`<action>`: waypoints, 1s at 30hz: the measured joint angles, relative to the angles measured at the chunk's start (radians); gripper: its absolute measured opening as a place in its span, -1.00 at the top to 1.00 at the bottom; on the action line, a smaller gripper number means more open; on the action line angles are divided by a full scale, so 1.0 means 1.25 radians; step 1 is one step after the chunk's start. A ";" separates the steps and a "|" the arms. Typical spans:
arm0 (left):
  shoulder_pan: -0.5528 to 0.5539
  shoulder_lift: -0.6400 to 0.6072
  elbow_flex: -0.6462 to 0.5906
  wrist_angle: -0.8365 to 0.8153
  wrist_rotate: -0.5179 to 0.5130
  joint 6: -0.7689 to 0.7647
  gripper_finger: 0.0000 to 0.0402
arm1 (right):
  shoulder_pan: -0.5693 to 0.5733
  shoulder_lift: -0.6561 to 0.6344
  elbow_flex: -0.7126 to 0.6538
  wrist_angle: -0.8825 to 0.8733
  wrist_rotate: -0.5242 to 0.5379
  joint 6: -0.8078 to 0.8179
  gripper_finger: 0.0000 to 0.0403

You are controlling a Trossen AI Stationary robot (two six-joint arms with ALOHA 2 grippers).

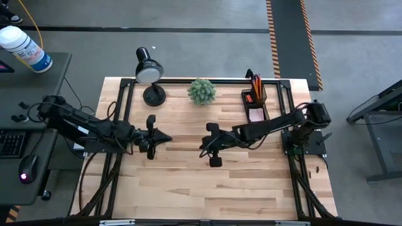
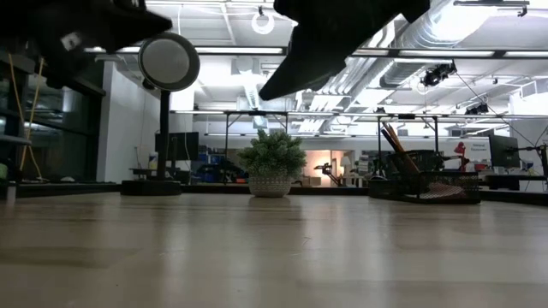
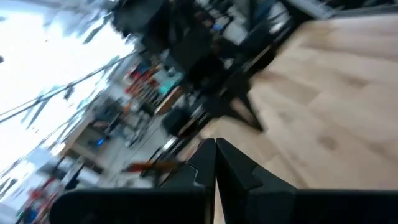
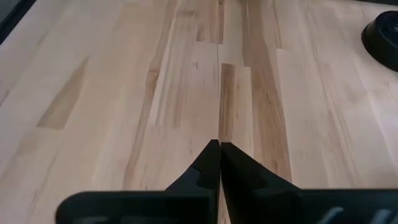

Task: Pick and place office supplies into organizer
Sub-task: Return to Home Position

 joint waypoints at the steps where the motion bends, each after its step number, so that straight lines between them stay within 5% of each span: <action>1: 0.012 -0.001 -0.016 0.027 -0.008 -0.004 1.00 | -0.001 0.000 0.000 0.001 0.000 0.005 0.99; 8: 0.017 -0.162 -0.044 -0.052 -0.043 -0.003 1.00 | 0.005 0.000 0.000 0.004 0.002 0.025 0.97; 14: 0.017 -0.326 -0.044 -0.179 0.047 -0.012 1.00 | 0.005 0.000 0.000 0.026 0.002 0.047 0.99; 27: 0.017 -0.621 -0.092 -0.330 0.052 0.003 1.00 | 0.021 0.000 0.000 0.052 0.044 0.054 0.98; 30: 0.021 -0.619 -0.101 -0.347 0.056 0.009 1.00 | 0.024 0.000 0.000 0.052 0.046 0.059 0.97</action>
